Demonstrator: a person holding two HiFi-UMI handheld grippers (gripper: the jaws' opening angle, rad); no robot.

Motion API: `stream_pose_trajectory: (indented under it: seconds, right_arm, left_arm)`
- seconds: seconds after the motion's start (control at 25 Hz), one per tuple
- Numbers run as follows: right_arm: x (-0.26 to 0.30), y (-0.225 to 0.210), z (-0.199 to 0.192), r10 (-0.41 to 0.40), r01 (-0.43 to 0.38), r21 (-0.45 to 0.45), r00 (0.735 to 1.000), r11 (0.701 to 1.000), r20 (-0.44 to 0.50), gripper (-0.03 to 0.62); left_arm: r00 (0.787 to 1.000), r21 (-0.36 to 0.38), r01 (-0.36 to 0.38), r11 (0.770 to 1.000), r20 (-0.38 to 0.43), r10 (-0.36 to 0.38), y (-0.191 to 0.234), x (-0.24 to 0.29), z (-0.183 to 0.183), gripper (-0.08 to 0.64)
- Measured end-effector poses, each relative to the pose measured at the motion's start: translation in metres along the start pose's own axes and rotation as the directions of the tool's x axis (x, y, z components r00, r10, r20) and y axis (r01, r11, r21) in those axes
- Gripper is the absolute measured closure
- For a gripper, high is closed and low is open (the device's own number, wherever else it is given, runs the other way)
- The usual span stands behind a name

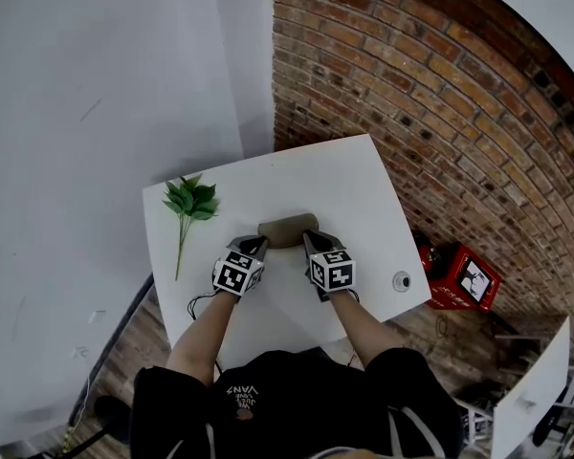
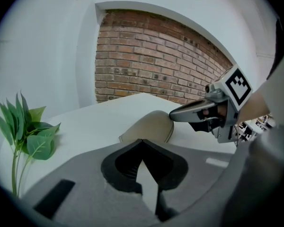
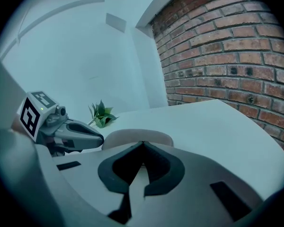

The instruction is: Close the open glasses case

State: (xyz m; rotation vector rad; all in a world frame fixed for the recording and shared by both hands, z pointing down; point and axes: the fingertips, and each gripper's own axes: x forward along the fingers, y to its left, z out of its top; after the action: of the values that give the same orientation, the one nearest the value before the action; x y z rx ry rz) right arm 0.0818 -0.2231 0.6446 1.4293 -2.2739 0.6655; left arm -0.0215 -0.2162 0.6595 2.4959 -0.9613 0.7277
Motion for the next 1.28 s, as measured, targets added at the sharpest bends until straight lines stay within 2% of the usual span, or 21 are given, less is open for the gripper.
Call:
stream_pose_trajectory:
  seconds: [0.16, 0.24, 0.4, 0.48, 0.68, 0.88, 1.04, 1.28]
  right_arm:
    - [0.002, 0.0, -0.002, -0.014, 0.013, -0.027, 0.999, 1.0, -0.04, 0.592]
    - [0.003, 0.0, -0.002, -0.01, 0.008, -0.031, 0.998, 0.999, -0.055, 0.592]
    - [0.004, -0.001, -0.005, -0.01, 0.009, -0.016, 0.998, 1.0, -0.063, 0.592]
    - [0.004, 0.0, -0.006, -0.015, 0.014, -0.021, 0.998, 1.0, -0.068, 0.592]
    - [0.004, 0.001, -0.004, -0.03, 0.029, -0.027, 0.998, 0.999, -0.059, 0.592]
    - [0.0, 0.001, -0.004, -0.065, 0.065, 0.013, 0.998, 0.998, -0.026, 0.592]
    - [-0.011, 0.005, -0.004, -0.09, 0.089, 0.046, 0.996, 0.995, 0.019, 0.592]
    - [-0.042, 0.018, -0.007, -0.124, 0.117, 0.098, 0.99, 0.988, 0.069, 0.592]
  left_arm:
    - [1.0, -0.01, 0.015, 1.0, -0.018, -0.015, 0.001, 0.002, -0.002, 0.549]
    - [0.998, -0.01, 0.024, 1.0, -0.054, -0.025, 0.001, 0.003, -0.003, 0.549]
    - [0.988, 0.037, 0.038, 0.999, -0.151, -0.032, -0.001, 0.01, -0.01, 0.551]
    - [0.987, 0.042, 0.035, 0.999, -0.161, -0.028, -0.001, 0.01, -0.014, 0.551]
    - [0.997, 0.001, 0.026, 1.0, -0.072, -0.026, 0.001, 0.006, -0.01, 0.549]
    - [0.998, 0.026, 0.029, 0.999, -0.05, -0.027, -0.001, 0.003, -0.007, 0.551]
    - [0.999, 0.028, 0.023, 0.999, 0.024, -0.023, -0.002, -0.007, 0.004, 0.551]
    - [0.994, 0.052, 0.042, 0.998, 0.095, -0.047, -0.015, -0.034, 0.012, 0.551]
